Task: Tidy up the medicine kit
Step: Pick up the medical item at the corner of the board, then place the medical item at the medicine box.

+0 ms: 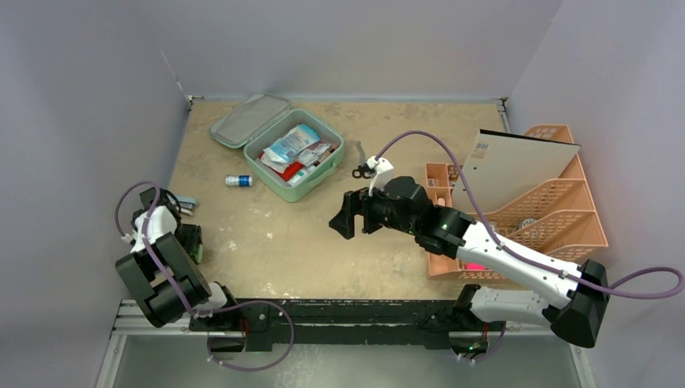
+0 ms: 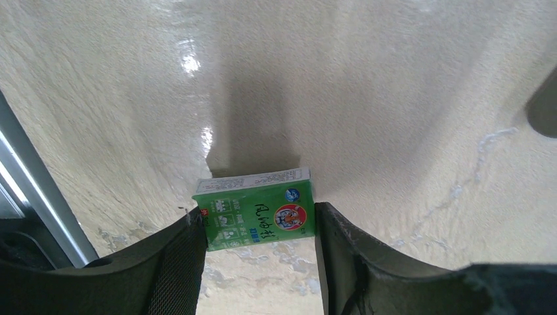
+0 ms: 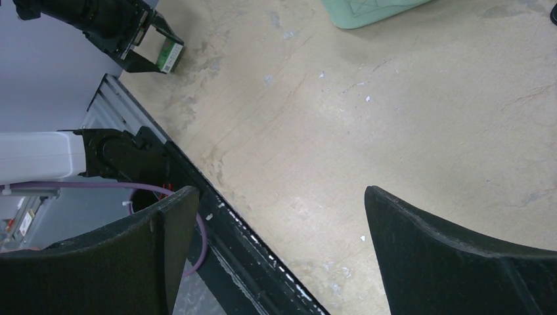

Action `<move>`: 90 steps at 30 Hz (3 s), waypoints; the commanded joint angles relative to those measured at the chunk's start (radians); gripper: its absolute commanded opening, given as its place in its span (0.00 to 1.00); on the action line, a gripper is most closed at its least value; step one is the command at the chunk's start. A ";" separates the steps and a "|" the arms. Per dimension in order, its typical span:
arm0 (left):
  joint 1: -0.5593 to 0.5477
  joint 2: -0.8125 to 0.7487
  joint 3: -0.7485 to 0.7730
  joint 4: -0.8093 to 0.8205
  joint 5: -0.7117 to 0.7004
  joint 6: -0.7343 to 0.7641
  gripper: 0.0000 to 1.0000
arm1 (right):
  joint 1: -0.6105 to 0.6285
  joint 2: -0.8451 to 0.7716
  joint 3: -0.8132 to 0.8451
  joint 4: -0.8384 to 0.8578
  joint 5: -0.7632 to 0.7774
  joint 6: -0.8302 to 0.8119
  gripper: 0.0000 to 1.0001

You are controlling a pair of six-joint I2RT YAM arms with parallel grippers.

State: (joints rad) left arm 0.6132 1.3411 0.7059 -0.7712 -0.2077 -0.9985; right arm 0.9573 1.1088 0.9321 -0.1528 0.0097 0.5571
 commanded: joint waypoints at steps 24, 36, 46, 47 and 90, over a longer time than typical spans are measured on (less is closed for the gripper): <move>-0.523 -0.048 0.453 -0.055 -0.048 0.155 0.37 | 0.004 -0.015 0.004 0.008 0.023 -0.005 0.99; -0.802 0.063 0.653 0.153 -0.093 0.647 0.38 | 0.003 -0.026 0.002 -0.005 0.047 -0.022 0.99; -0.826 0.179 0.671 0.299 0.061 0.945 0.36 | 0.004 -0.007 0.014 -0.013 0.059 -0.029 0.99; -0.826 0.196 0.682 0.303 0.084 0.968 0.36 | 0.004 -0.004 0.016 -0.015 0.060 -0.029 0.99; -0.812 0.548 0.724 0.308 0.053 1.537 0.40 | 0.004 0.017 0.042 -0.054 0.120 -0.052 0.99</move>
State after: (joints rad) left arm -0.2089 1.8835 1.3952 -0.4736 -0.1265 0.5018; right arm 0.9573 1.1469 0.9333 -0.1986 0.0982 0.5270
